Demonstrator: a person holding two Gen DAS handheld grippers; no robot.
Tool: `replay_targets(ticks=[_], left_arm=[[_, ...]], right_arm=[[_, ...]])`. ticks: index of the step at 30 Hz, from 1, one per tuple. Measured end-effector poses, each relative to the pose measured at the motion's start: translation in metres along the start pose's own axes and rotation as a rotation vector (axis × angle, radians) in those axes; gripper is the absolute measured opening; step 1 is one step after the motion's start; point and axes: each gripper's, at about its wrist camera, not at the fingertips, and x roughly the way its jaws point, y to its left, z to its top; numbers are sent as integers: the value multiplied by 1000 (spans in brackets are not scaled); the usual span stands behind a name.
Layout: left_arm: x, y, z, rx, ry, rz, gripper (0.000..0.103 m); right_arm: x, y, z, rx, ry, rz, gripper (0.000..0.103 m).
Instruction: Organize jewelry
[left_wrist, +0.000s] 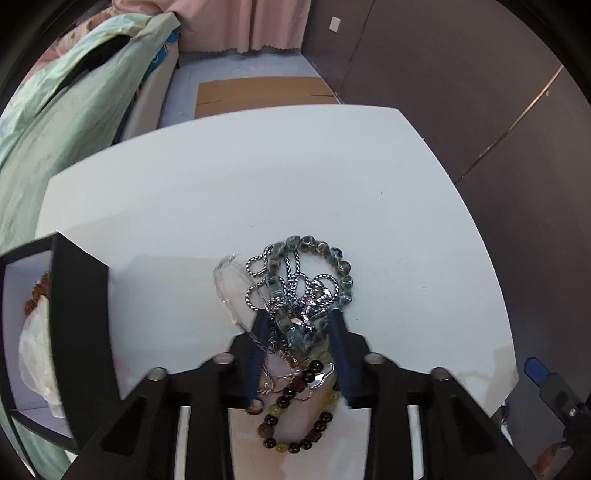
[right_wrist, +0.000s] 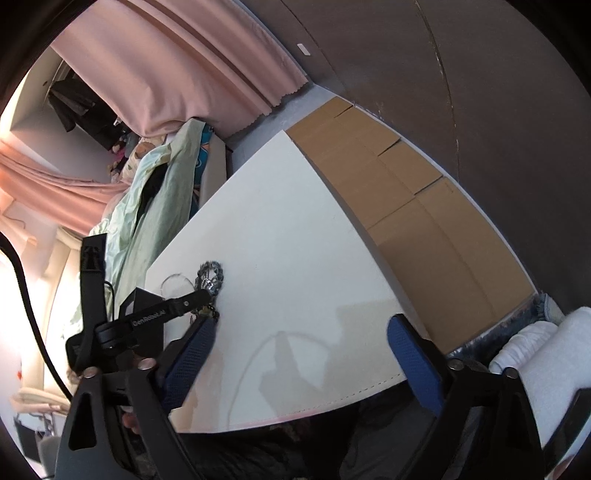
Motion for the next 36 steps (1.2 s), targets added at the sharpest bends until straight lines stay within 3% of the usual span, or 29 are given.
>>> replay_targets(ticks=[8,9,13,30,34,36], left_arm=[[-18,8,0,-19,-24,-55,17],[-21,8,1,-17,-32,-63,10],[-33,9,3,-9,-69,-85,1],[-72,17,6,5,-167,-140,0],[-84,22,7,8,-200,-123,0],[-80,24,9,11,-168,-129,0]], right_arm=[[-2,13,-2,-24,-5,-5,90],[-2,14,-2,-26,-5,-6,90],[-1,17,-4,-31,-5,-12,90],[-4,35,-3,-69,-4,-7,90],[3,43,-2,-83,9,8,90],[5,45,-3,-81,14,15,90]])
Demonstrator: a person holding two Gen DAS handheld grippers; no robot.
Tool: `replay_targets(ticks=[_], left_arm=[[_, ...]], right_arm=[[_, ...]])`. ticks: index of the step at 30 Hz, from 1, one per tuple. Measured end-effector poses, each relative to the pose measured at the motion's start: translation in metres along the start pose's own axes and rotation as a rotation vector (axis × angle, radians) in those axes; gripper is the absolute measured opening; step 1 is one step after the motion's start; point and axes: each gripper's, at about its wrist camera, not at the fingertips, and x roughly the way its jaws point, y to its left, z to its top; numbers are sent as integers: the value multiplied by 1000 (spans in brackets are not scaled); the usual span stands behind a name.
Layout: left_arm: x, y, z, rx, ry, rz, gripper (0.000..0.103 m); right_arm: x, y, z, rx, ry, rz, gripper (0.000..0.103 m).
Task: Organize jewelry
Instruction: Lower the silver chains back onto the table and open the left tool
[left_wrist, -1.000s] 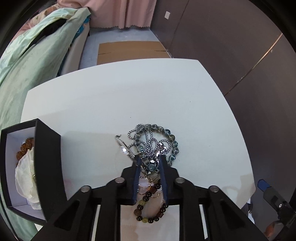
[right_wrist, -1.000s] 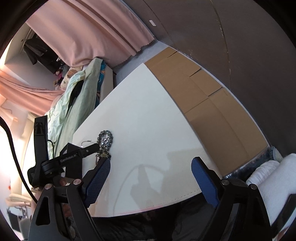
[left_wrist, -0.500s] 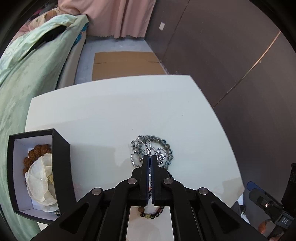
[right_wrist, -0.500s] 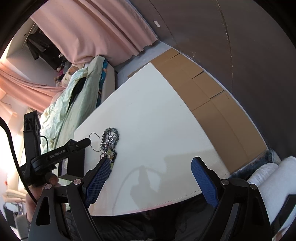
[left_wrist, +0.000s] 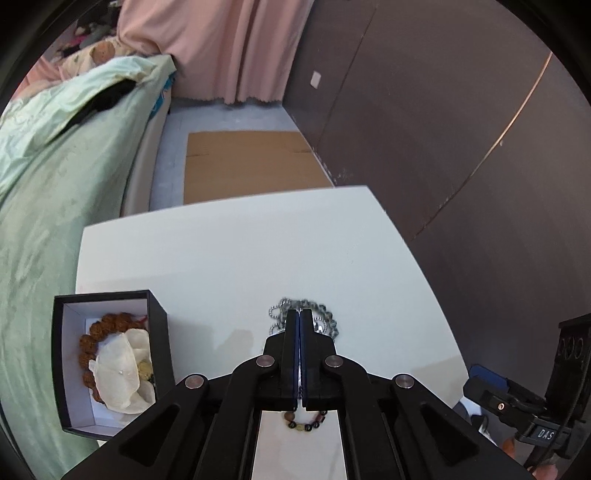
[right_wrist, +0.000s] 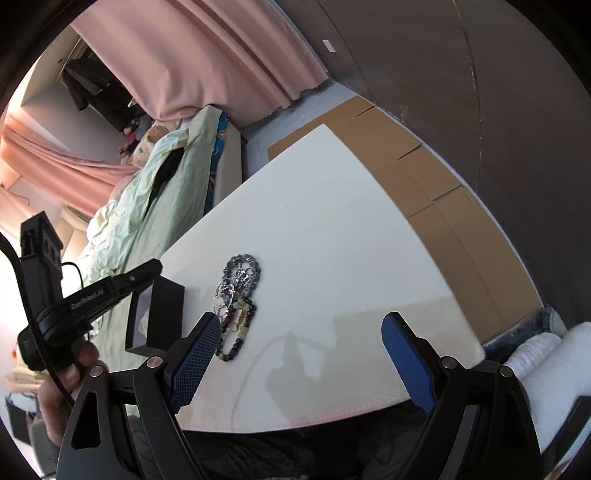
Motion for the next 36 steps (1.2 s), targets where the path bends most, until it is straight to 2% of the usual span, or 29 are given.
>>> replay_targets(ticks=[3,5,7,8,9,12,14,16,18,23,27,36], left_arm=[[14,2,-1,-17,77,-60,3],[24,0,-5,-20,119,-66,19],[29,-4,-9,-18,124,-71,73],[29,-6,-10,-18,116,-74,83],[30,-8,-11,-19,104,-73,86],[38,-9,-13,-29,113,-59,86],[44,-8,-14,-28,114,-26,79],[52,-7,-16,-31,134,1,64],[61,-3,-19,-43,168,20,59],[72,4,-24,-70,193,57,58],[76,4,-23,-86,200,41,58],[81,-1,-25,-66,203,78,58]], right_arm=[[1,-1,-2,4,3,3,90],[0,-5,-4,16,3,4,90],[-1,-9,-4,25,3,-1,90],[-2,-11,-4,30,4,-3,90],[-2,-13,-4,32,4,-5,90],[-4,-17,-5,38,2,-9,90],[-4,-18,-4,38,0,-10,90],[-5,-19,-5,41,-2,-13,90],[-5,-22,-6,48,-1,-14,90],[-1,-29,-5,63,4,-15,90],[3,-30,-4,64,12,-11,90],[6,-35,-5,71,19,-19,90]])
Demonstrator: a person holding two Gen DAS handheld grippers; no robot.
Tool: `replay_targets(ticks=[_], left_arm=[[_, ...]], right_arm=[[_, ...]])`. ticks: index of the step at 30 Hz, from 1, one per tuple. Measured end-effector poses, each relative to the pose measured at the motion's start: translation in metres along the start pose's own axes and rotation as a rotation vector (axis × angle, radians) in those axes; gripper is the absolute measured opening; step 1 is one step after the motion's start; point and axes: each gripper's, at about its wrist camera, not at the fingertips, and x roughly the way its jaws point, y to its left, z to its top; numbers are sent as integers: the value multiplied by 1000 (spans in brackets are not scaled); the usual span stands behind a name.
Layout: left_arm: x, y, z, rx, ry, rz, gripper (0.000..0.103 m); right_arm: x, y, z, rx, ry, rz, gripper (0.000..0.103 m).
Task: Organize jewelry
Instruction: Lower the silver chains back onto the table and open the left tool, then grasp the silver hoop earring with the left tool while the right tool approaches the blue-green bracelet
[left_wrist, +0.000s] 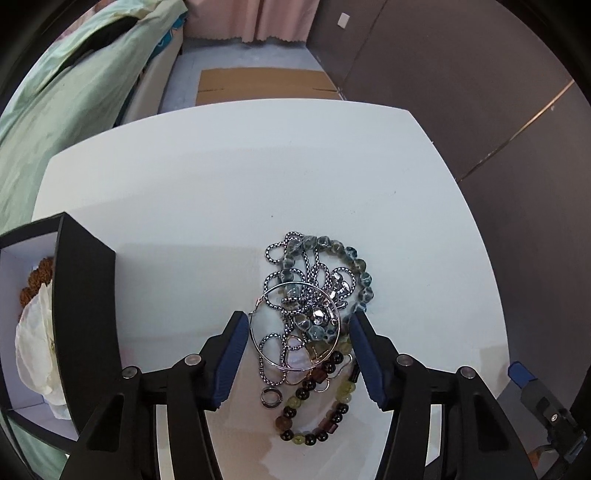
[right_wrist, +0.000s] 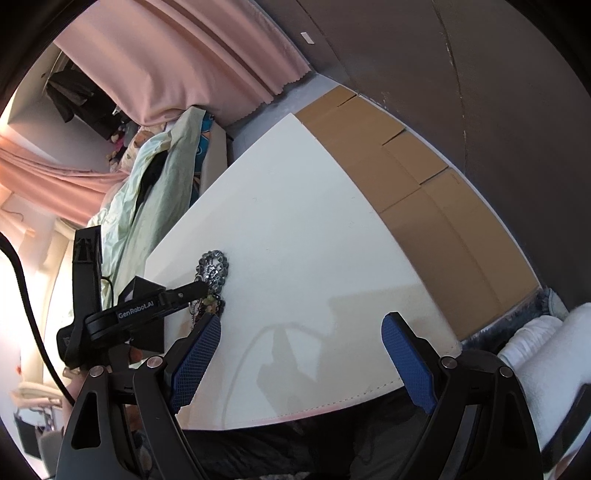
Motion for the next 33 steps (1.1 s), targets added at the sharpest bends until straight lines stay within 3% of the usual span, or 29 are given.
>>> replay_targets(ticks=[2,13,17,23,27,29,33], left_arm=[[0,0,0,3,-2,17,52],[-31,13,4,-10,-66,-25,52],[-49,22,2,-15,-93,-39,52],[-70,37,0,-27,-125,-56,52],[-80,50,1,-42,-142,-60,52],[-82,55,1,-50,-150,-57,52],[-92,71,0,-76,-169,-54,52]], right_arm=[[1,0,0,2,2,-1,90],[13,31,0,-67,20,23,90],[25,43,3,-79,45,42,69],[49,62,15,-87,92,63,48],[65,81,26,-132,106,38,42],[73,88,29,-150,119,24,34],[88,99,37,-183,137,-12,31]])
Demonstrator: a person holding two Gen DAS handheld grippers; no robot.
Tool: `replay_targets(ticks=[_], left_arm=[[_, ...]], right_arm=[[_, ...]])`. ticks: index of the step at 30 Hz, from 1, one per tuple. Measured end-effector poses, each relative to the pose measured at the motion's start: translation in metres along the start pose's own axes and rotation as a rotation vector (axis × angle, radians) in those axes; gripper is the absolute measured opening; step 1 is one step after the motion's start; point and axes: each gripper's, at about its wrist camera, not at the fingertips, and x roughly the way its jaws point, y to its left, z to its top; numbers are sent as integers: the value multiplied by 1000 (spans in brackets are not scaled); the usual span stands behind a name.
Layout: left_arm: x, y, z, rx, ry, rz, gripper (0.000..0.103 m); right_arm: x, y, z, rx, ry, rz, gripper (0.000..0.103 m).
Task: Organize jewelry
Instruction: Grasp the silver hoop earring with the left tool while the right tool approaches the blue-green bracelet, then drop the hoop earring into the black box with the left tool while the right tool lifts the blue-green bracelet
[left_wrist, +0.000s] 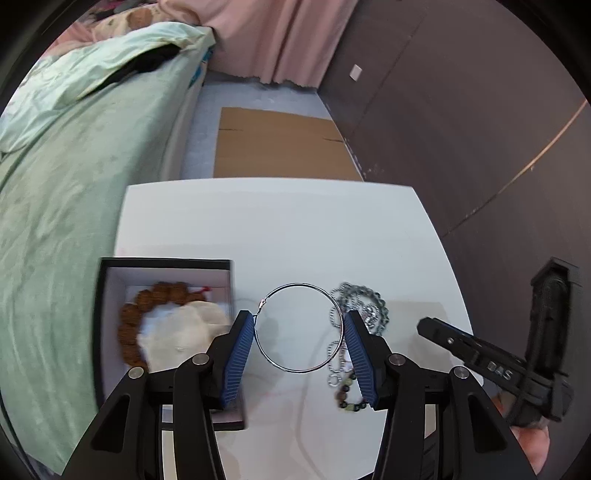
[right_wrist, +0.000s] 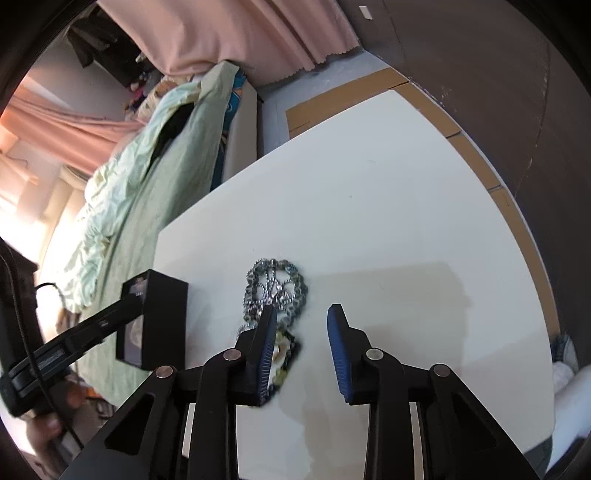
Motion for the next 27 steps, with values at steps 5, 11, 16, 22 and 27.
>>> replay_targets(ticks=[5,11,16,22,27], left_arm=[[-13,21,3,-29,-19,10,52],[-21,45,2,-62,-25,23,52],[-20,61,-1,-87,-17,29,52],[-16,74,-6,-107,-7,29,52],[-12,82,-9,-149,27,-23,55]], right_arm=[[17,11,11,-41,28,-36,29],[38,22,22,-95,60,-129,22],[49,30,22,-153,77,-204,15],[34,31,20,-145,25,-207,10],[5,40,18,-145,-19,-142,10]])
